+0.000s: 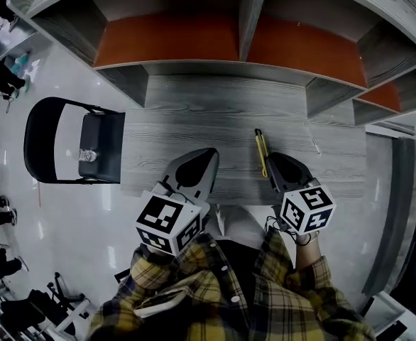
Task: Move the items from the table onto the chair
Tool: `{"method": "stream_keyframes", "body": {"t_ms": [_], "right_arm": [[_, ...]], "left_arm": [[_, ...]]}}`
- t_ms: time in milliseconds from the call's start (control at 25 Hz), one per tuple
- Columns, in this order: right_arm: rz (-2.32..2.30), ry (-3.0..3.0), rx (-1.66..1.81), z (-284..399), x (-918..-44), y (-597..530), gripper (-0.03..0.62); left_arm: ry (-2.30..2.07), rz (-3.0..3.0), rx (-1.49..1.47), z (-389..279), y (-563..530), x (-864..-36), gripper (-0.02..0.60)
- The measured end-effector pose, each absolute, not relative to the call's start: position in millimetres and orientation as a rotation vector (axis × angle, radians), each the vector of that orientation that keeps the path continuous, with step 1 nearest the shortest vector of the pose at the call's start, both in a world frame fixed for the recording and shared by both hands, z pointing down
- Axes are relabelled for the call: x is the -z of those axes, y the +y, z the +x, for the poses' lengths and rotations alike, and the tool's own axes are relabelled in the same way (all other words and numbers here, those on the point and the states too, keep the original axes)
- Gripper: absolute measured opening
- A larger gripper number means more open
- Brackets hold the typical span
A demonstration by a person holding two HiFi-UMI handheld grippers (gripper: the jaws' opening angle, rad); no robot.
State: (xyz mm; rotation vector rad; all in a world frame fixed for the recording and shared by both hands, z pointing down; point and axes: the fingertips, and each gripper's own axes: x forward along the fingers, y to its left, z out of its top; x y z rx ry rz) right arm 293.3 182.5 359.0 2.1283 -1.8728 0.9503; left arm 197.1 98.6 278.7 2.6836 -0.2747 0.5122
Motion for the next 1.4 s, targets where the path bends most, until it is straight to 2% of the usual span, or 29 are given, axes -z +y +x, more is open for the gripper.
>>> {"method": "stream_keyframes", "body": {"t_ms": [160, 280, 560, 960, 1400], "right_arm": [[2.143, -1.853, -1.008, 299, -372, 188, 0.03], [2.127, -1.834, -1.055, 302, -387, 191, 0.084], [2.042, -1.73, -1.146, 309, -442, 192, 0.141], [2.02, -1.511, -1.267, 326, -539, 199, 0.143], [1.97, -1.438, -1.111, 322, -560, 200, 0.14]], "left_arm": [[-0.303, 2.677, -0.525, 191, 100, -281, 0.003], [-0.325, 2.662, -0.538, 186, 100, -286, 0.003], [-0.363, 2.627, -0.572, 175, 99, -297, 0.005], [-0.436, 2.577, -0.642, 151, 103, -316, 0.005], [-0.458, 2.554, -0.656, 140, 107, -324, 0.005]]}}
